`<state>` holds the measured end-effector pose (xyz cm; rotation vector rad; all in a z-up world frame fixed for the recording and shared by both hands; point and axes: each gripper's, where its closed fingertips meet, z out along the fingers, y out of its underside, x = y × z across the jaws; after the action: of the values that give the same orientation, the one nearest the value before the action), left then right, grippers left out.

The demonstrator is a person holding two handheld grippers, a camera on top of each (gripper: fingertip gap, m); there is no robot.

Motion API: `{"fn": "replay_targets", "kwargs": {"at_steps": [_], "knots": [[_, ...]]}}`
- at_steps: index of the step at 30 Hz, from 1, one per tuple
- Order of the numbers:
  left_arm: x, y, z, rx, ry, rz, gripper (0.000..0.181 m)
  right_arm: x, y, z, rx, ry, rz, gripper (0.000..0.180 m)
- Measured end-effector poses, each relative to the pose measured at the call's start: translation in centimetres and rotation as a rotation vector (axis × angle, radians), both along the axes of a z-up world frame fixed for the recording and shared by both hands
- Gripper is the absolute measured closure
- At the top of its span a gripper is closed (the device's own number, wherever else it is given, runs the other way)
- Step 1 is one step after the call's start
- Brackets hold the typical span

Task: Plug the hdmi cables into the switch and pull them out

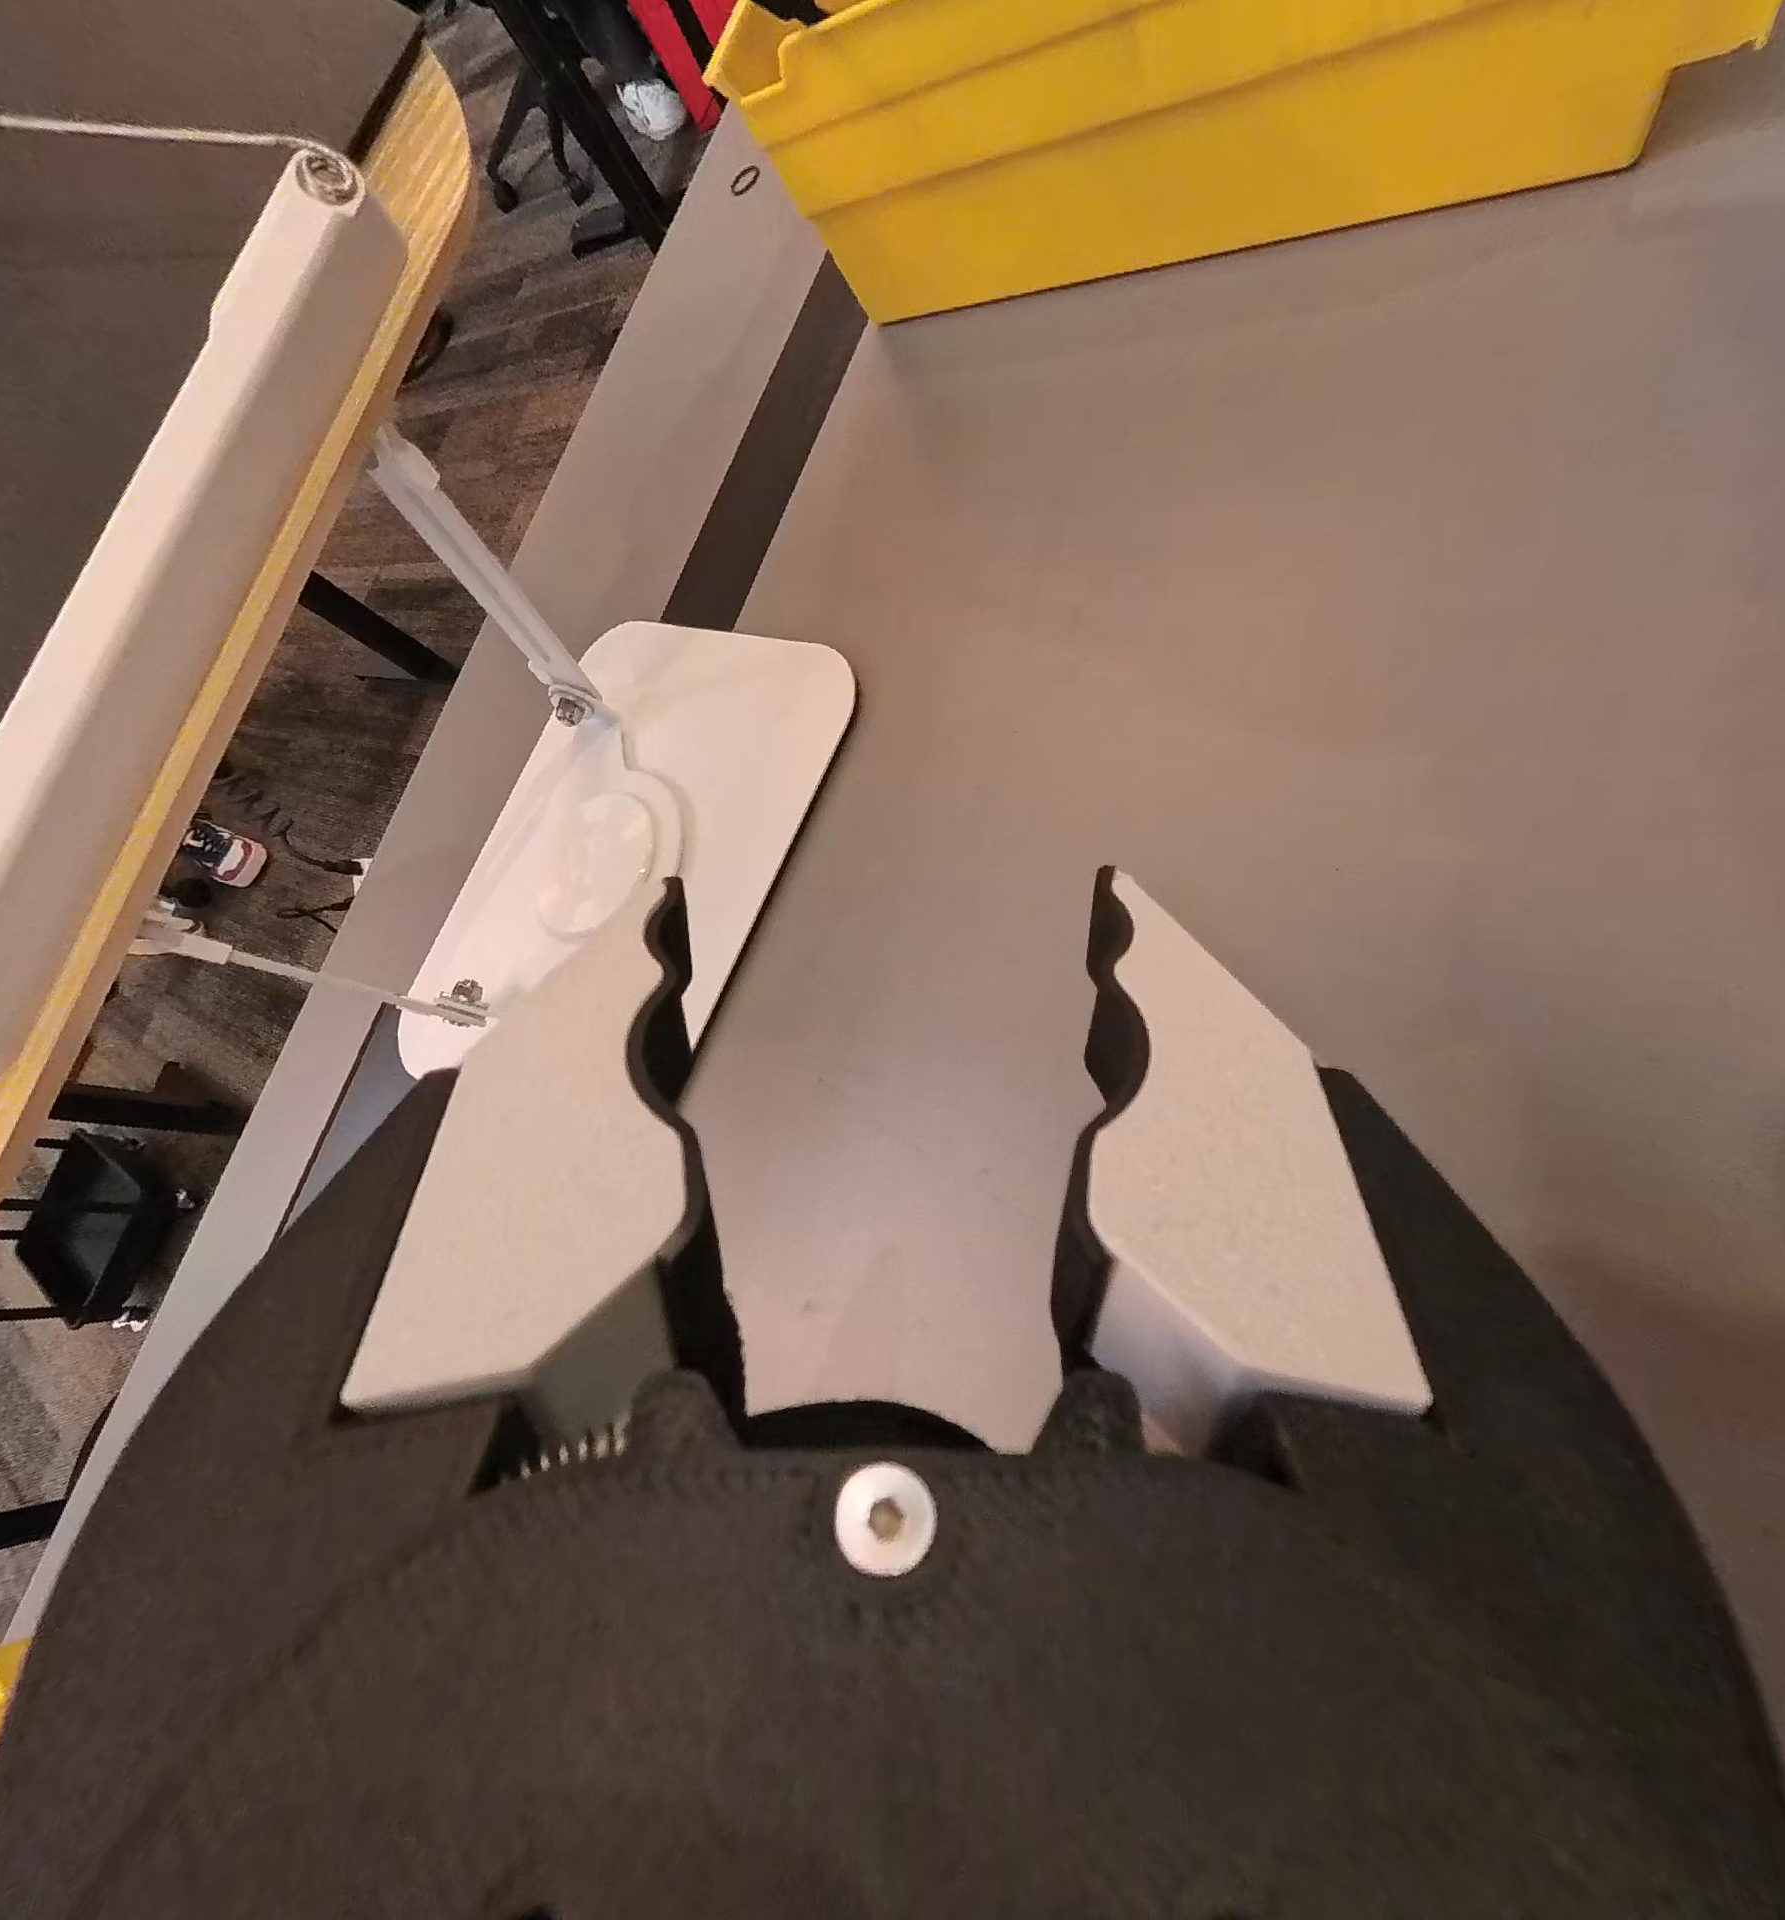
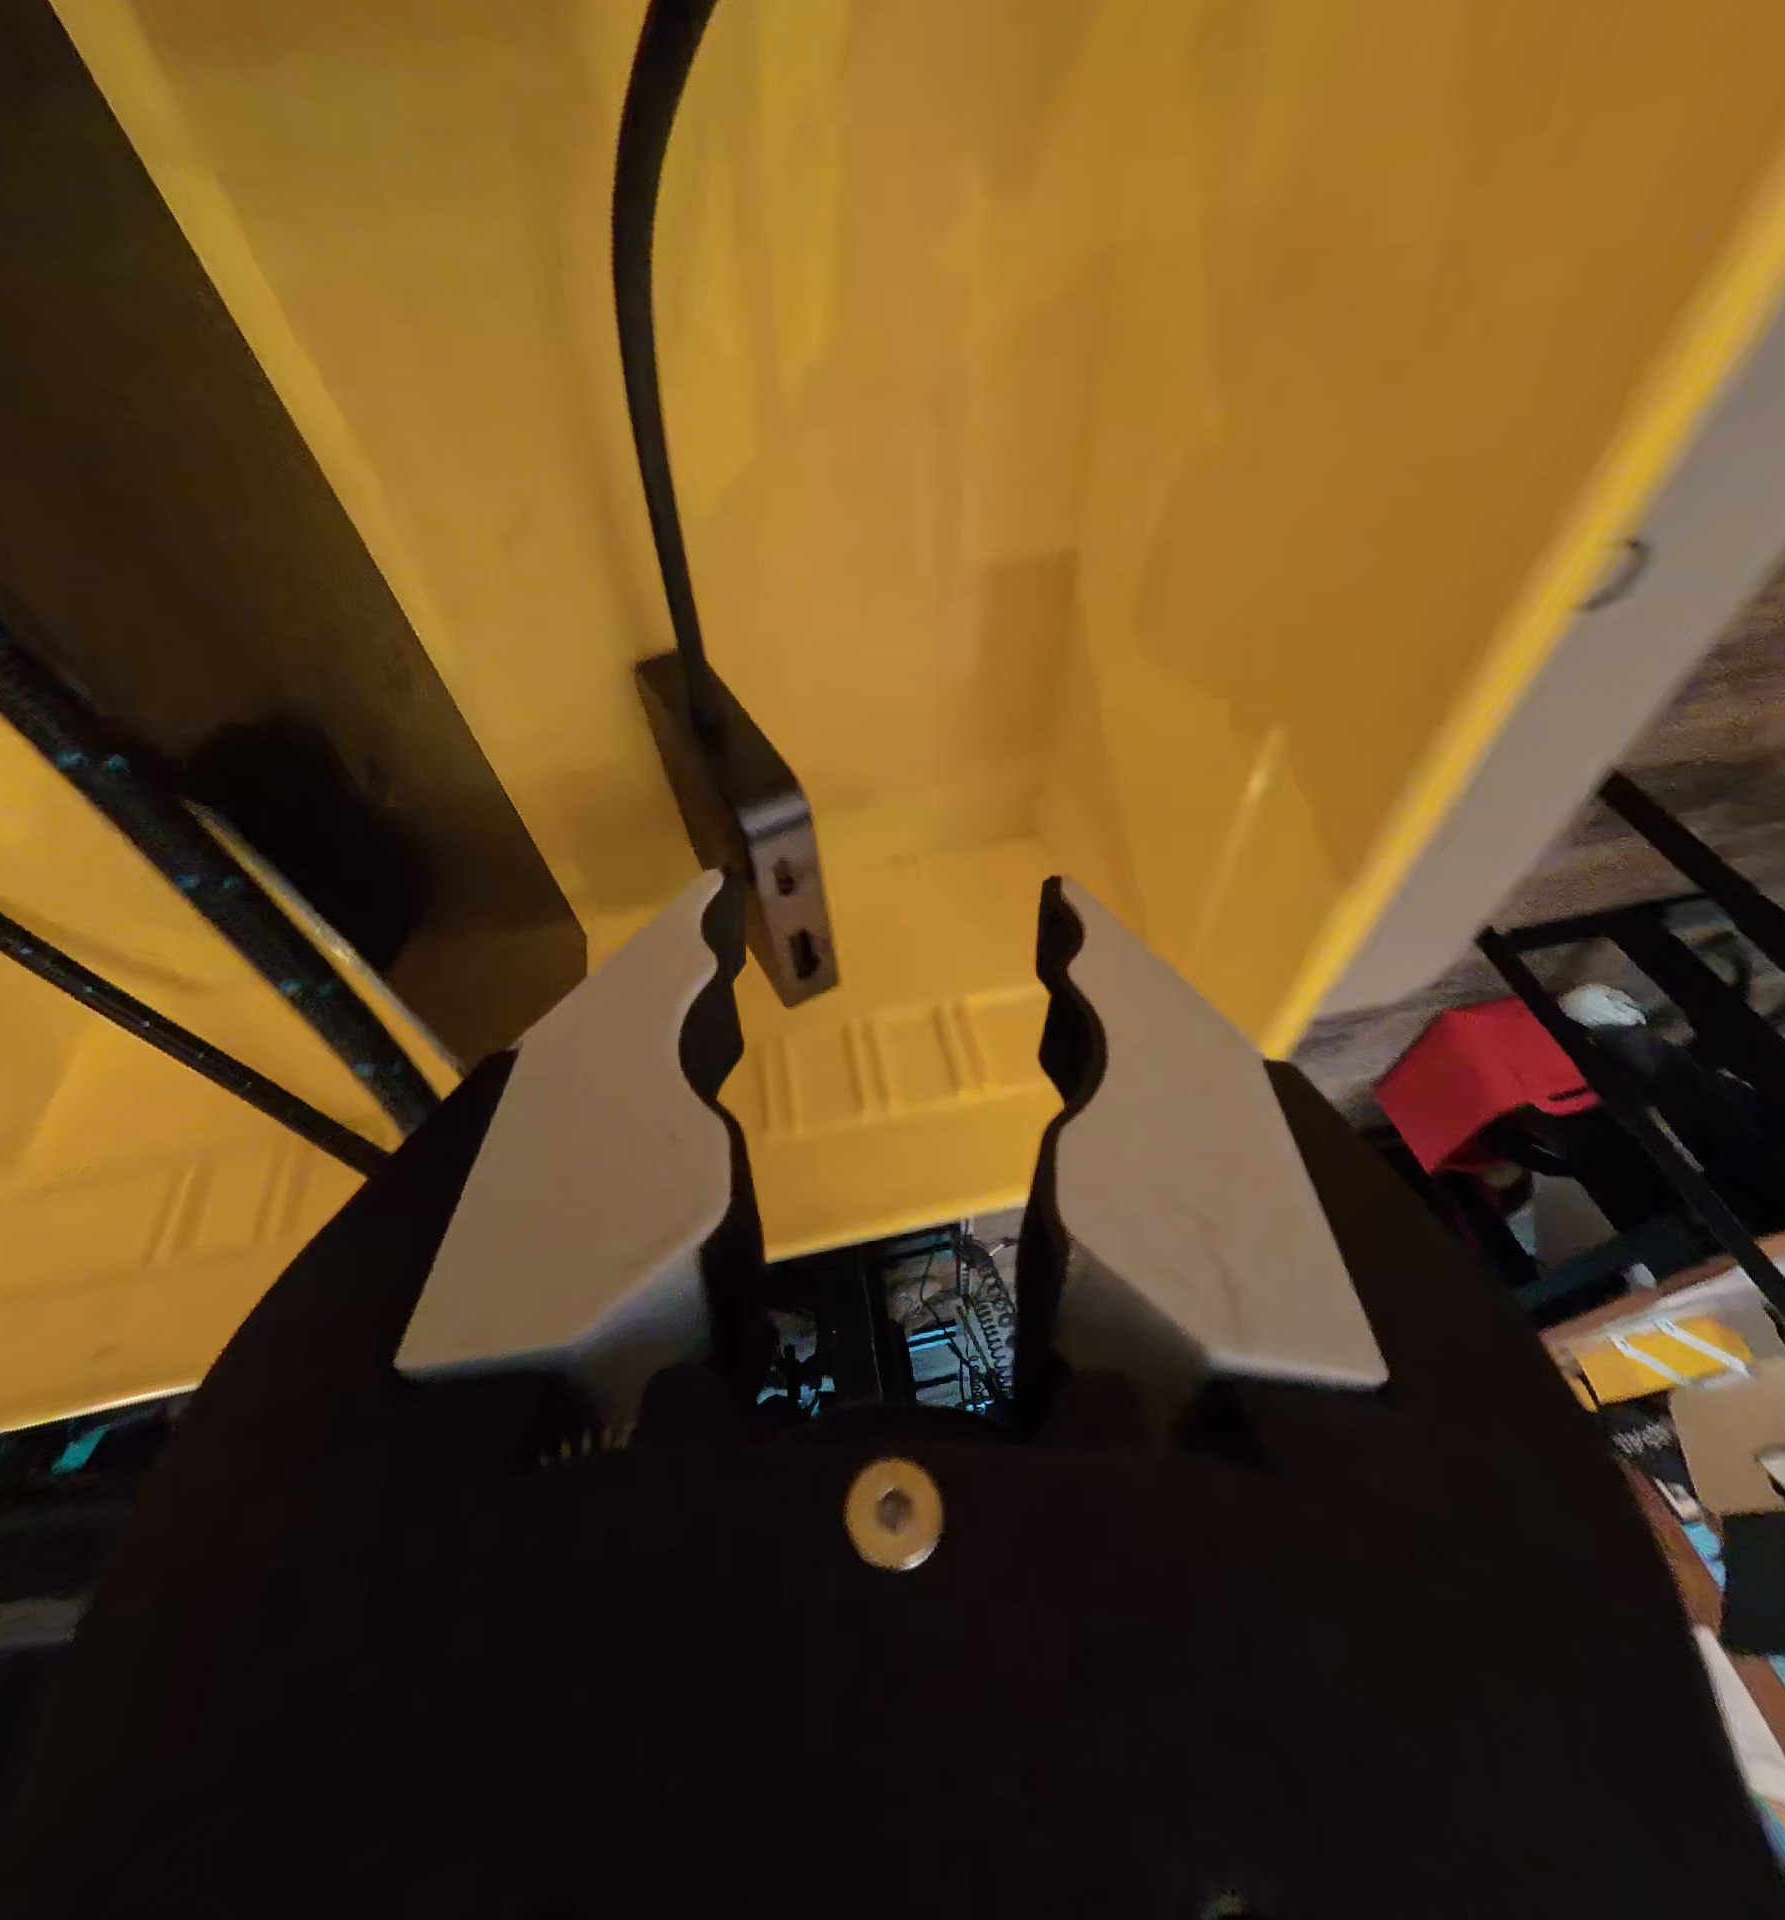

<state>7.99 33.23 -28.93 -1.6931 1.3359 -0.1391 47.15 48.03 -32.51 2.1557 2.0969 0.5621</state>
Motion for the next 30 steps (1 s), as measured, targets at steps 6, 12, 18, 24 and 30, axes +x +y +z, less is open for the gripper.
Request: {"fn": "replay_targets", "kwargs": {"at_steps": [6, 12, 18, 24, 30], "knots": [[0.1, -0.1, 0.4, 0.008, -0.003, -0.003, 0.106, -3.1, 0.1, 7.1, 0.271, 0.091, -0.038, 0.130], [0.2, -0.2, 0.6, 0.013, -0.006, -0.004, 0.106, -15.2, -4.3, 15.4, 0.490, 0.491, 0.051, 0.137], [0.1, -0.3, 1.1, 0.019, -0.015, -0.003, 0.106, -28.9, -11.4, 19.5, 0.492, 0.949, 0.250, 0.143], [-0.3, -0.1, 1.5, 0.028, -0.028, 0.002, 0.107, -35.9, -14.7, 18.1, 0.358, 1.257, 0.342, 0.144], [-0.4, 0.3, 1.6, 0.031, -0.052, 0.010, 0.108, -36.5, -13.8, 14.8, 0.323, 1.172, 0.342, 0.144]]}}
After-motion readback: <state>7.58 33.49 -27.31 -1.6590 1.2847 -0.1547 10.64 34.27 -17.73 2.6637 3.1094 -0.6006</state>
